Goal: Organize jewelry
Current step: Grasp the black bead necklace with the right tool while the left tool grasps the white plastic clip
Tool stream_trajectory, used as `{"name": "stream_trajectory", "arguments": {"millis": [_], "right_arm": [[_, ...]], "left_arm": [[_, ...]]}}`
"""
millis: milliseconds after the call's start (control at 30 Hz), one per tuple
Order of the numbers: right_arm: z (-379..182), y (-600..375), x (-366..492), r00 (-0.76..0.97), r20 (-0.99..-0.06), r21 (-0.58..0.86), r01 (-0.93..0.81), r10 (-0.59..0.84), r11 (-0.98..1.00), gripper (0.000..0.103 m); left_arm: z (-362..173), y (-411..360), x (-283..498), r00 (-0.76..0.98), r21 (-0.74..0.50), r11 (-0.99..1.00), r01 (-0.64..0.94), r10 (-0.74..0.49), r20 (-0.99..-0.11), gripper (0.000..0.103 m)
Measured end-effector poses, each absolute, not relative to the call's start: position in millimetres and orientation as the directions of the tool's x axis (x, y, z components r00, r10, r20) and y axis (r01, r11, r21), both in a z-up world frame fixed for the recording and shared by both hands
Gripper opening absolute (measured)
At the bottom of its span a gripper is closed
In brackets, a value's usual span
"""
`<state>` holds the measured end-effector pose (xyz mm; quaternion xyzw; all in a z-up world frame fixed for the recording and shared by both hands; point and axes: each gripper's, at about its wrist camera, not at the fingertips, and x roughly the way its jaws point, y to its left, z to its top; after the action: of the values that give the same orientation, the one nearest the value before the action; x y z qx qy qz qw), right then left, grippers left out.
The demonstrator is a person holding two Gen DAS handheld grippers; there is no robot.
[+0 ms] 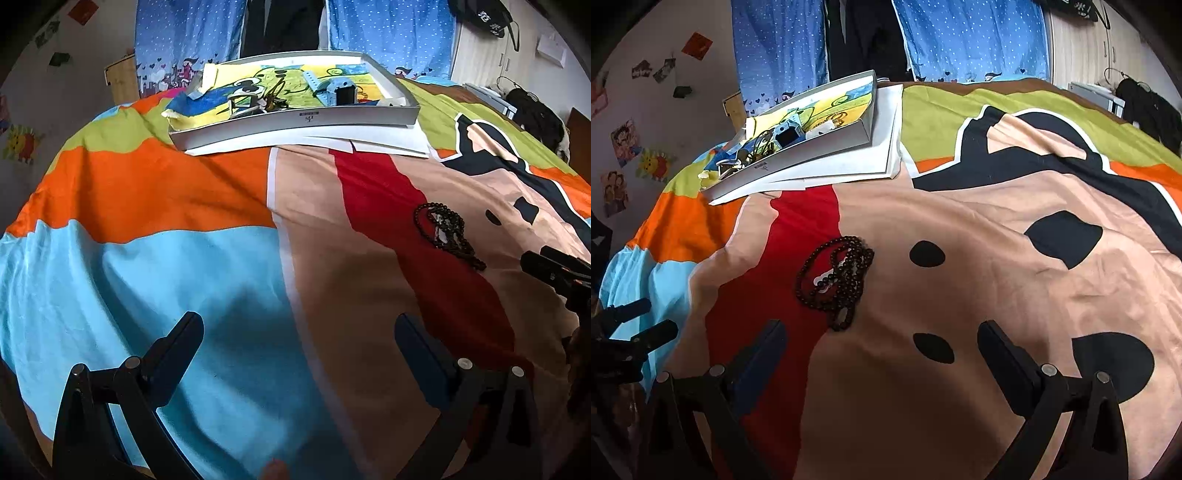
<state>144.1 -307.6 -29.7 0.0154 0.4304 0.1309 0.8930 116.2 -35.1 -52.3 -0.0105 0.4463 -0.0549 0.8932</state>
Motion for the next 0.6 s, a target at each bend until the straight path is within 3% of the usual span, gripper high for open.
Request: {"name": "stream_trajectory", "arguments": {"millis": [600], "right_arm": [[-25,-305,159,0.621,-0.712,0.139,-0.334,0.328,0.932,0.103]], "left_arm": [[-51,-43,162,0.584,-0.102,0.980,0.172,-0.184,-0.791,0.101]]}}
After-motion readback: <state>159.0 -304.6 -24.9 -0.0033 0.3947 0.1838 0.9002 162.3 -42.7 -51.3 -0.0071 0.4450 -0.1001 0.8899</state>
